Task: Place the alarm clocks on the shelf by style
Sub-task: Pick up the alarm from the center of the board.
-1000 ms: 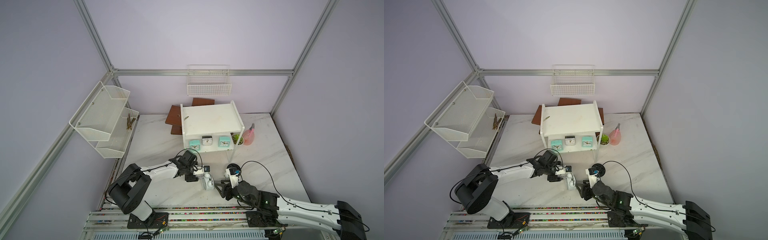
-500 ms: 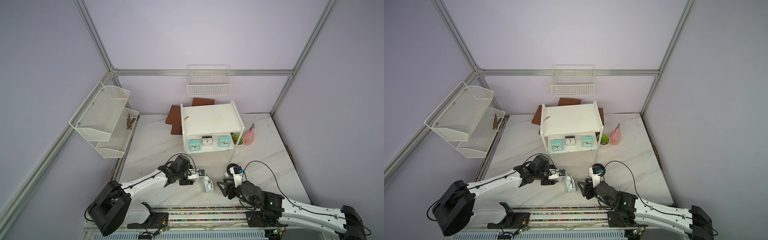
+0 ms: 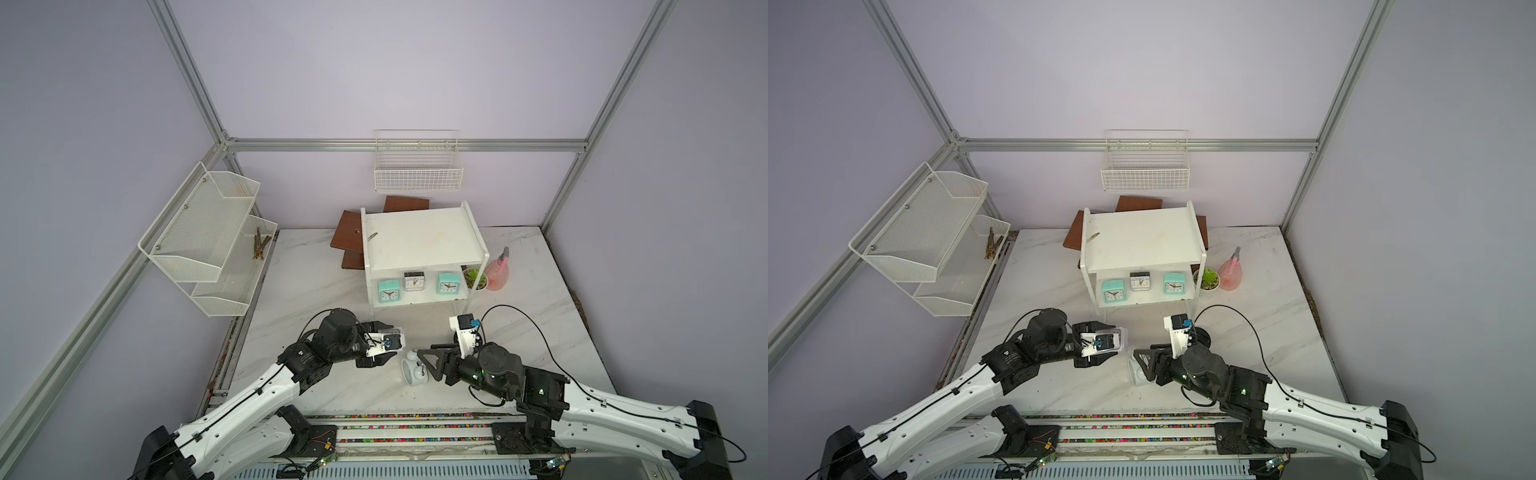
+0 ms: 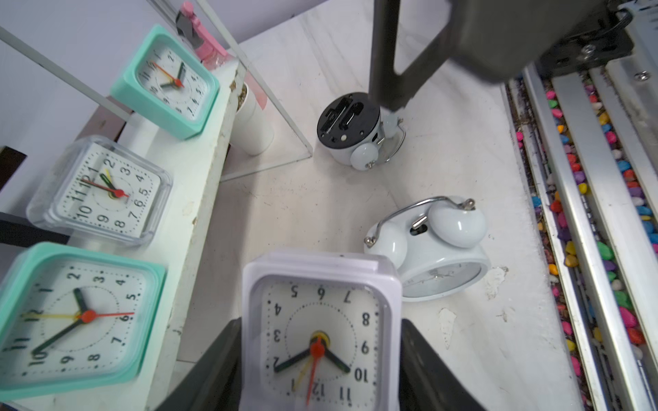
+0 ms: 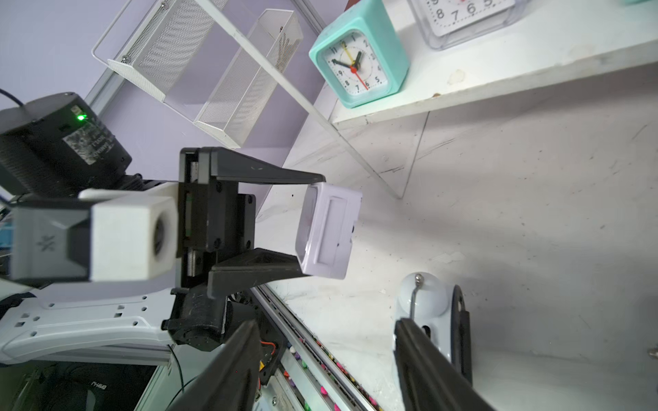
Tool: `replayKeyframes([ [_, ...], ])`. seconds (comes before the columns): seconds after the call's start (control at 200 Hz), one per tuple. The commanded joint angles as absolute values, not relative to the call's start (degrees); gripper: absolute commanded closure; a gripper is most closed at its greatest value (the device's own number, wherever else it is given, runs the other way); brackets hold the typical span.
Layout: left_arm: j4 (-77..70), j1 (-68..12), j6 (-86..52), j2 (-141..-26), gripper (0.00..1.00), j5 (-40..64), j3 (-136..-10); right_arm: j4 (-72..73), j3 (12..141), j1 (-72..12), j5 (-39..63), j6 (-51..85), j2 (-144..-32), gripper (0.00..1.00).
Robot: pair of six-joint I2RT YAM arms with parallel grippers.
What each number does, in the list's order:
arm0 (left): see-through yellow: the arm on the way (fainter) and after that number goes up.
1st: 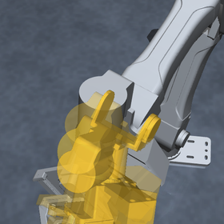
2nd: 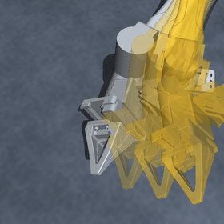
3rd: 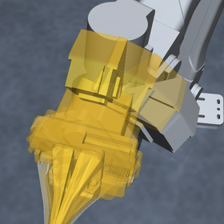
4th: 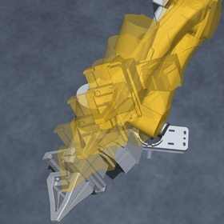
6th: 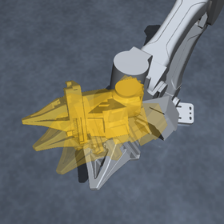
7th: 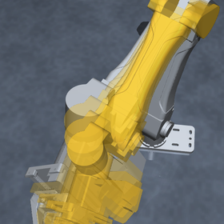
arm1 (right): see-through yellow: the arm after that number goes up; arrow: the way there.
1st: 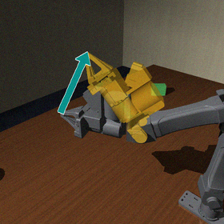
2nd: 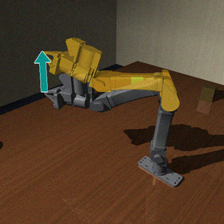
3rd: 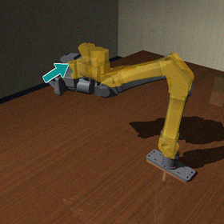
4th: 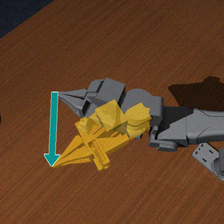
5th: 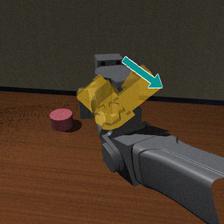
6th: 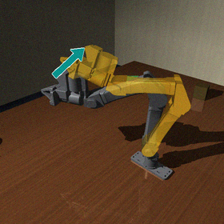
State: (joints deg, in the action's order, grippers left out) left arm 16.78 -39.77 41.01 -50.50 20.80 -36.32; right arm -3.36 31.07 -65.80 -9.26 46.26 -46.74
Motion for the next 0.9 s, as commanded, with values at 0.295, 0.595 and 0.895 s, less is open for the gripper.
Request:
replayKeyframes([
  [0.295,14.43,-39.82,39.75,-44.92,0.41,27.86,-33.88,6.53,35.15,-66.01,-2.65,48.63,-57.81,0.25],
  [0.595,14.44,-39.86,39.94,-44.26,0.4,28.5,-33.22,10.24,35.6,-65.93,-1.81,48.7,-62.44,0.39],
  [0.895,14.6,-39.81,39.83,-43.5,0.29,28.09,-32.65,11.42,34.04,-65.91,-2.72,47.76,-61.67,0.59],
])
